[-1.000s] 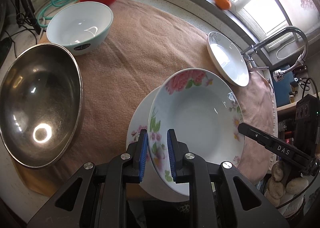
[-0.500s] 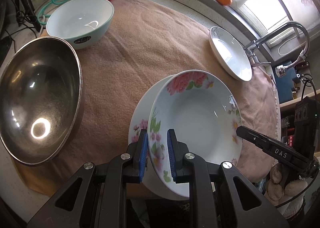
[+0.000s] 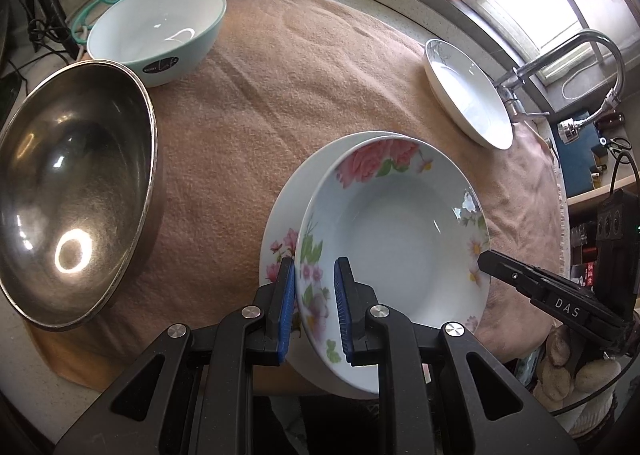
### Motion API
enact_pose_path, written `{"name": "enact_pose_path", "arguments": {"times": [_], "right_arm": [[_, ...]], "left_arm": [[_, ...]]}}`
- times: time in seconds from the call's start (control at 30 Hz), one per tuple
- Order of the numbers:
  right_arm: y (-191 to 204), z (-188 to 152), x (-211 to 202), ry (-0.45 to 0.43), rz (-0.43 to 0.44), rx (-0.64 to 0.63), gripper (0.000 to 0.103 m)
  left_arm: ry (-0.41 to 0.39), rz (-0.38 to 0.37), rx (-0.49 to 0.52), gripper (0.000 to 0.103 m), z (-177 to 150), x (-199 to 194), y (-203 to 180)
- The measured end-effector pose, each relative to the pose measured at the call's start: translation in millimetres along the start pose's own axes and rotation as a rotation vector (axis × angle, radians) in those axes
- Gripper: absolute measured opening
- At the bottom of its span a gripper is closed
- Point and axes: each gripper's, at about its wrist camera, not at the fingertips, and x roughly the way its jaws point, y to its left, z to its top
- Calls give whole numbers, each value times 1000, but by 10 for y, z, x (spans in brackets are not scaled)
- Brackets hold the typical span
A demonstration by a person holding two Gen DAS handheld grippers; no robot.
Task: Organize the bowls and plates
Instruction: 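Lower the pink-flower deep plate onto the pink-rose plate with both grippers, then open both grippers to release the deep plate rim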
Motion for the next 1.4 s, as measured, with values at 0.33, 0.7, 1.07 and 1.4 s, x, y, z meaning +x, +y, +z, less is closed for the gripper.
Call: {"name": "enact_pose_path", "arguments": {"times": [0.33,0.7,1.07,1.4], "right_arm": [[54,8,36,-2,-17,-18,9],[73,17,40,-4,-36,-31,9],[93,19,48,-13,-49,-34,12],[88,15,50,-14,-53,-27,12]], "left_arm": [[8,13,7,17,-1,50,-2],[12,2,19,17,-20,51,32],[24,-11,29,17,-34,45,38],[35,-25,37,23,-35,55,20]]}}
